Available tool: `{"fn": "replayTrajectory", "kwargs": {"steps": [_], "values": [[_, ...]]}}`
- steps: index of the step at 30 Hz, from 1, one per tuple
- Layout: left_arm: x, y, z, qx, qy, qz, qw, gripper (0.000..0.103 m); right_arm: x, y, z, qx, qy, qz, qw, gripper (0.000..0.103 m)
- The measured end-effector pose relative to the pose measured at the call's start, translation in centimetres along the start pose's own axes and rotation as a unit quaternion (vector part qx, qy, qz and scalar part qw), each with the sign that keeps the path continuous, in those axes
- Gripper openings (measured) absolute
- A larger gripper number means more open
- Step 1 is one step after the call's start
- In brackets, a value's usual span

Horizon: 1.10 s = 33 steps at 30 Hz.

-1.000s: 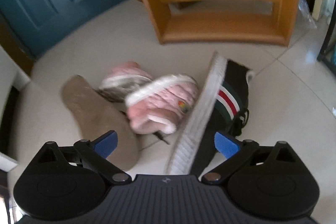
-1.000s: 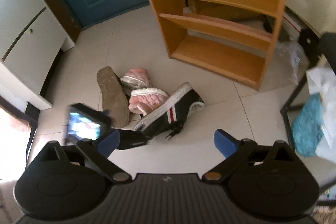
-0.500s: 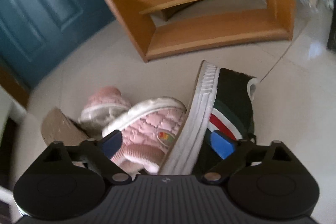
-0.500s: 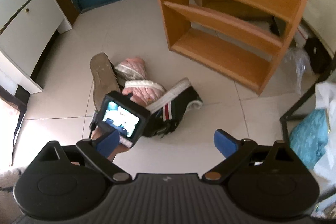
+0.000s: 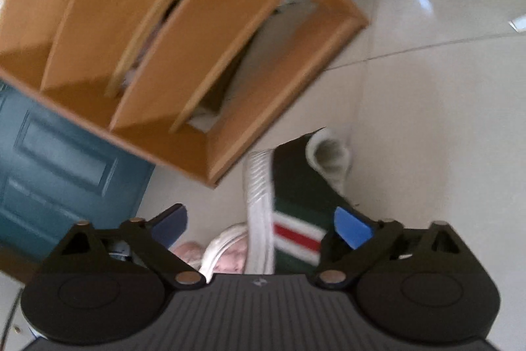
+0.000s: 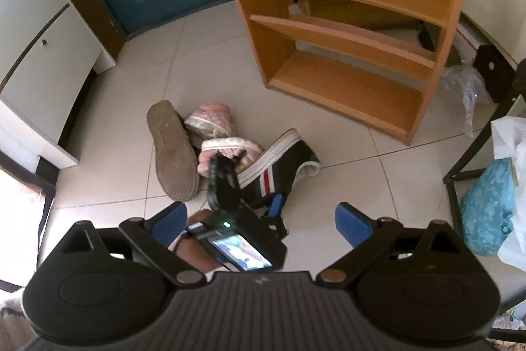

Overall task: Organize scattered shoes
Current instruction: 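Close the left tool on the striped sneaker's heel and lift it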

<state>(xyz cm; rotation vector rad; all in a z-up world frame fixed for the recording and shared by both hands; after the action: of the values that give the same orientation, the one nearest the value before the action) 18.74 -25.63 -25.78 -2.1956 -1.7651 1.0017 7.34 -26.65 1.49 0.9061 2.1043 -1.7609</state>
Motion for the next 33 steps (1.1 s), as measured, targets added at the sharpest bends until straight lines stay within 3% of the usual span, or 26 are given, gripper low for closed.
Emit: {"fn": "replayTrajectory", "kwargs": {"steps": [6, 7, 9, 10, 14, 23, 28, 32, 33], "values": [[-1.5, 2.8, 1.6, -0.006, 0.043, -0.014, 0.9990, 0.086, 0.2, -0.1, 0.2, -0.002, -0.004, -0.004, 1.000, 0.097], [-1.6, 3.1, 1.8, -0.008, 0.047, -0.015, 0.9987, 0.078, 0.3, -0.1, 0.2, -0.002, -0.006, -0.004, 1.000, 0.097], [-1.4, 3.8, 1.6, 0.020, 0.031, -0.030, 0.9989, 0.049, 0.4, -0.1, 0.3, -0.003, -0.010, -0.004, 1.000, 0.097], [-1.4, 4.0, 1.5, 0.029, 0.023, -0.036, 0.9987, 0.046, 0.4, -0.1, 0.3, -0.005, -0.010, -0.003, 1.000, 0.097], [-1.2, 4.1, 1.0, 0.022, 0.020, -0.042, 0.9986, 0.043, 0.4, -0.2, 0.0, -0.012, -0.023, 0.003, 1.000, 0.097], [-1.0, 4.4, -2.0, 0.052, -0.094, -0.046, 0.9931, 0.034, 0.4, 0.0, -0.5, -0.014, -0.027, 0.001, 1.000, 0.097], [-1.1, 4.6, -4.1, 0.073, -0.168, -0.053, 0.9816, 0.029, 0.3, -0.1, -1.0, -0.015, -0.033, 0.006, 0.999, 0.097], [-0.5, 4.2, -6.8, 0.089, -0.250, -0.064, 0.9619, 0.025, 0.2, -0.4, -1.5, -0.019, -0.038, 0.012, 0.999, 0.097], [-0.2, 4.2, -7.6, 0.096, -0.280, -0.068, 0.9527, 0.025, 0.2, -0.4, -1.6, -0.020, -0.039, 0.013, 0.999, 0.097]]}}
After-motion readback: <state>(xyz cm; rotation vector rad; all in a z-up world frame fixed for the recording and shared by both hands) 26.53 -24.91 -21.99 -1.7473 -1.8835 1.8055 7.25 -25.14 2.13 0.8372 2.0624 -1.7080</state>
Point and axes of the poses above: each gripper's, at about its wrist camera, not at the fingertips, and y roughly the way its jaws point, z to its right, x to its underside, the point moved 5 cm from there along y, roughly the way its jaws point
